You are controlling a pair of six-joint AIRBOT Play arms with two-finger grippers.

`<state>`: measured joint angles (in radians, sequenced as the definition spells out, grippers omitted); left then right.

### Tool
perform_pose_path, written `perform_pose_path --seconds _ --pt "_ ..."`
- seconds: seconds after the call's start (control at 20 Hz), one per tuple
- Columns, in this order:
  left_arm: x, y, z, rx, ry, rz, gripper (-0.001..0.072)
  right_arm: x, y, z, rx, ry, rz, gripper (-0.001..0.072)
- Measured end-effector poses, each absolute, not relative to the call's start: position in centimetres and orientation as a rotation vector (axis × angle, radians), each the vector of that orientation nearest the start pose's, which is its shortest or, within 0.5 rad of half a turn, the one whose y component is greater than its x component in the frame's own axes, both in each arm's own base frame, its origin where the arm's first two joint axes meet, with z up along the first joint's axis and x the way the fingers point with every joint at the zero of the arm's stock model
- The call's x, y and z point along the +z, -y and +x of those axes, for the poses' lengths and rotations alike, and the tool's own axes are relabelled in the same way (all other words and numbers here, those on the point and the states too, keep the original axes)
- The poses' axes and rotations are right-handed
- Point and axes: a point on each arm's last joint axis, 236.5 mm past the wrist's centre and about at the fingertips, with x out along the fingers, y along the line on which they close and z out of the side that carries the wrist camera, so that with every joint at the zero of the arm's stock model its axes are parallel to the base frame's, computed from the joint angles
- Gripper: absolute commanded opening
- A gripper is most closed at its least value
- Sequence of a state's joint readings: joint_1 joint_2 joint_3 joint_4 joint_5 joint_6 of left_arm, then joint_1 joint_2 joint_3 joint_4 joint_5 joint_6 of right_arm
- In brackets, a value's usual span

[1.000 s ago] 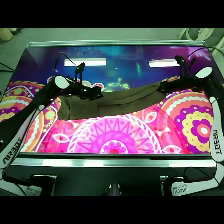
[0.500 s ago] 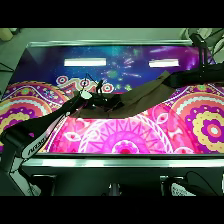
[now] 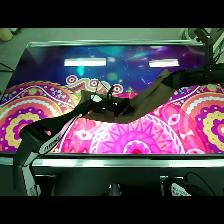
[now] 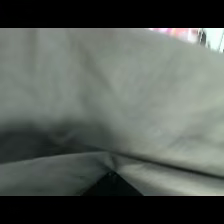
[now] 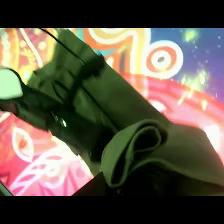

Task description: Fold the shirts.

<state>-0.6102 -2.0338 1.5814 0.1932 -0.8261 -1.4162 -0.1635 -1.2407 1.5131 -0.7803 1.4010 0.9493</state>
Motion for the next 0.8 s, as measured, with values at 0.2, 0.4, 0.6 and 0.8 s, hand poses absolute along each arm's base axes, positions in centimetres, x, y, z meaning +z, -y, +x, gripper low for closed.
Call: perform_pose_path --seconds 0.2,0.4,0.6,0.8 --pt "-4.9 48.2 39.2 -0.82 -1.38 -0.941 0.0026 20.8 -12.0 40.5 0.78 -0.747 0.052 0.0018" --pt "-0.6 42.3 44.6 -0.765 -1.215 -0.839 0.0026 20.0 -15.0 41.7 0.819 -0.721 0.02 0.0018" --pt "8.8 30.8 50.9 -0.637 -0.954 -0.745 0.0027 18.5 -19.5 43.4 0.879 -0.691 0.039 0.0018" --pt "18.3 19.3 52.6 -0.504 -0.716 -0.664 0.0027 14.4 -26.7 44.5 0.959 -0.715 0.071 0.002"
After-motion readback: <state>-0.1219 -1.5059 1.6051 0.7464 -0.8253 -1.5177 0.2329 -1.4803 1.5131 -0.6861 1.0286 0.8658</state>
